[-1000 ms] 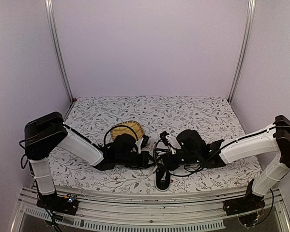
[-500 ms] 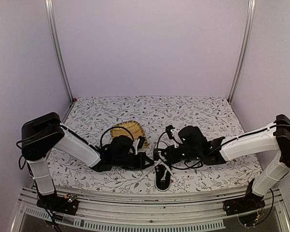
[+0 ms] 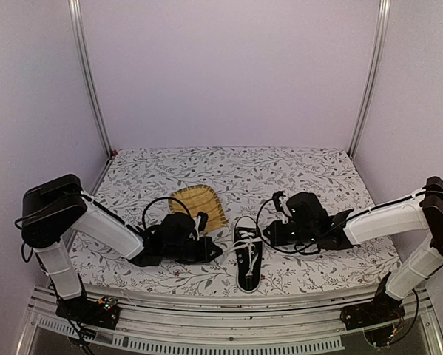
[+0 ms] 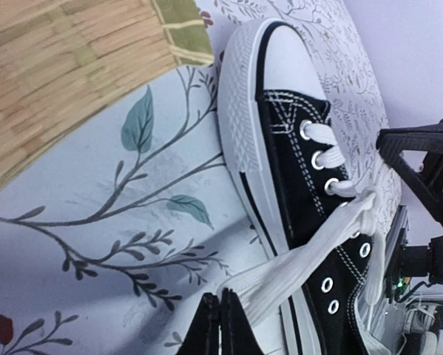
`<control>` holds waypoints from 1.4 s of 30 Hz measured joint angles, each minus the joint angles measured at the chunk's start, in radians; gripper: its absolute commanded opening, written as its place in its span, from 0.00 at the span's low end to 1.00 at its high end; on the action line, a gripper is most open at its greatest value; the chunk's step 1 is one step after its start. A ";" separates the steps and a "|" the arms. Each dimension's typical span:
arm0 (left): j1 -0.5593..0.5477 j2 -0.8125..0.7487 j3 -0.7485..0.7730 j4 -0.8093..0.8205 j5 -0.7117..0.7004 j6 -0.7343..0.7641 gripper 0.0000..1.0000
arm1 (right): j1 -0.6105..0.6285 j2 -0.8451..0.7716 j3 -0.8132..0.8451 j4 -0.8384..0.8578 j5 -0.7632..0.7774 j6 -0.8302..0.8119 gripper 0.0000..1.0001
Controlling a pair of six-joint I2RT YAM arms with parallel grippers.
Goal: Tie the shoes
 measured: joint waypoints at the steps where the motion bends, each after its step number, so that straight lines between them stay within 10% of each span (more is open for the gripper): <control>1: 0.000 -0.008 -0.008 -0.005 -0.009 -0.003 0.00 | -0.006 -0.007 -0.009 0.000 0.000 0.002 0.02; 29: 0.005 -0.111 -0.107 -0.039 -0.111 -0.056 0.00 | -0.060 -0.092 -0.122 0.000 -0.024 0.049 0.03; 31: 0.005 -0.111 -0.108 -0.038 -0.111 -0.055 0.05 | -0.061 -0.096 -0.126 0.003 -0.030 0.049 0.15; 36: 0.010 -0.137 -0.132 -0.044 -0.112 -0.019 0.57 | -0.076 -0.127 -0.137 0.004 -0.040 0.030 0.62; 42: 0.017 -0.294 -0.167 -0.067 -0.140 0.051 0.73 | -0.086 -0.226 -0.146 -0.003 -0.045 -0.014 0.84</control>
